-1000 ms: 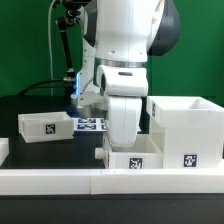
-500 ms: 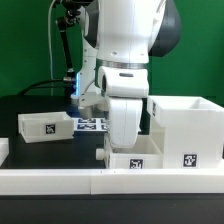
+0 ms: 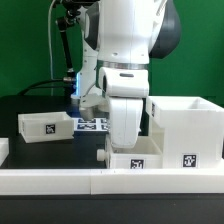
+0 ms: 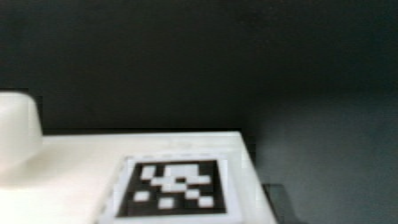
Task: Assemble drawer
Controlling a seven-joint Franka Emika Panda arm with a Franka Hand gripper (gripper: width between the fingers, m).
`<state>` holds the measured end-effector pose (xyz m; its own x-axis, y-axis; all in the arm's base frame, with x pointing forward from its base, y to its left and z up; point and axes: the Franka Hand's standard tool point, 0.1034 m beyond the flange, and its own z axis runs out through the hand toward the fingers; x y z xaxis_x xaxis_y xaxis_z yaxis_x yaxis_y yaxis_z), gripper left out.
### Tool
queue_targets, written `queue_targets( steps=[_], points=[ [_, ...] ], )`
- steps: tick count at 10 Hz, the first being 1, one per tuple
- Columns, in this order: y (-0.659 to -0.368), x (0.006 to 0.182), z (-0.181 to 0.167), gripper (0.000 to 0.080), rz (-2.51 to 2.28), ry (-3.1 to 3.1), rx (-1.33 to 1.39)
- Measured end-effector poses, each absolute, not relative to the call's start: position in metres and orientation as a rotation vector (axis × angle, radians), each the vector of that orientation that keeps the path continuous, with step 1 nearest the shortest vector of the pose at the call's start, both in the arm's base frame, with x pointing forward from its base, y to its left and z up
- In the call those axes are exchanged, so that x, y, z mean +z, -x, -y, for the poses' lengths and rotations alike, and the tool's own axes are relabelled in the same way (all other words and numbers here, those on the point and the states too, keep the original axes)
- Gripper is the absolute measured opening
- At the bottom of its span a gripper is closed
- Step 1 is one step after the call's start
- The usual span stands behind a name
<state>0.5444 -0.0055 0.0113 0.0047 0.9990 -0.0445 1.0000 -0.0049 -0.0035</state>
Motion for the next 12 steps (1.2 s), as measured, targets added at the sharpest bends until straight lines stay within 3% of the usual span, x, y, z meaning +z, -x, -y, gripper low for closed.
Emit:
queue_targets(
  steps=[11, 12],
  points=[
    [-0.547, 0.011, -0.011, 0.0042, -2.224, -2.162, -0.047],
    [-0.547, 0.013, -0.01, 0.0231, -2.22, -2.165, -0.046]
  ],
)
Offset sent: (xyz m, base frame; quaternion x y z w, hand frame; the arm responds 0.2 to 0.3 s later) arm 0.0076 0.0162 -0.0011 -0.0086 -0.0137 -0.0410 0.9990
